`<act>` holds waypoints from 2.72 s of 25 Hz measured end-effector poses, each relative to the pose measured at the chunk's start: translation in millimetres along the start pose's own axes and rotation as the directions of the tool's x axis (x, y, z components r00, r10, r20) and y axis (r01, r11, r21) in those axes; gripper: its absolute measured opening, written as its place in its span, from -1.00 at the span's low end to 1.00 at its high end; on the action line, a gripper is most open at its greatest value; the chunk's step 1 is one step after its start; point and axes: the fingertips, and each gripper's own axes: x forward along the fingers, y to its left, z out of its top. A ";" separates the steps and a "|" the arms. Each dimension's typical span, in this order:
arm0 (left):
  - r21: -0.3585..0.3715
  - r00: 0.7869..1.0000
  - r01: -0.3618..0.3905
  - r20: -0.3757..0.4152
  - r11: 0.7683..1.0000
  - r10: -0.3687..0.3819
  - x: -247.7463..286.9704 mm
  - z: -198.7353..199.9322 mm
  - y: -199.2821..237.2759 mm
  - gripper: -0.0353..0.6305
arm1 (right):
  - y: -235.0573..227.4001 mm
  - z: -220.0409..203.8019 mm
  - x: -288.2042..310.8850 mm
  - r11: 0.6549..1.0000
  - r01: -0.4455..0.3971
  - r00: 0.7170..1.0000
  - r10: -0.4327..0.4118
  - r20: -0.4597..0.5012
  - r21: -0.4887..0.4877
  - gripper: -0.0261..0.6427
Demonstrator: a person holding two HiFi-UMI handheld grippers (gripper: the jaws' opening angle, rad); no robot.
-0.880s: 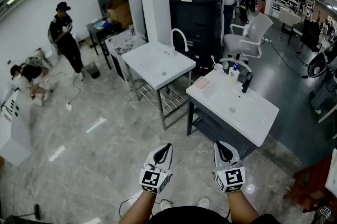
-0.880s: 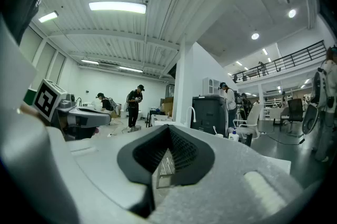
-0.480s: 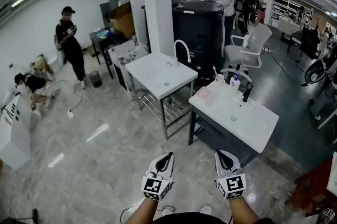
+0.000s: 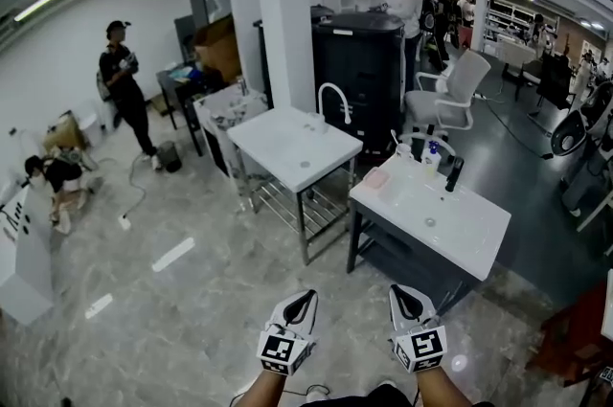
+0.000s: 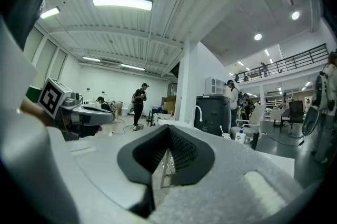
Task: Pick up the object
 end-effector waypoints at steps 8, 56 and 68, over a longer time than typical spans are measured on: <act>-0.019 0.999 0.018 -0.032 1.000 -0.018 23.5 -14.2 9.1 -0.85 | -18.6 -12.1 22.3 1.000 0.023 0.999 -0.023 -0.032 0.009 -0.92; 0.006 0.983 0.045 -0.178 0.999 -0.043 384.3 -42.3 94.9 -0.85 | -262.3 -70.2 255.6 0.993 -0.042 0.988 0.058 -0.143 0.109 -0.92; 0.001 0.946 0.166 -0.283 0.986 -0.159 504.1 -56.6 154.1 -0.85 | -319.7 -57.5 369.0 0.990 0.081 0.986 -0.062 -0.157 0.118 -0.92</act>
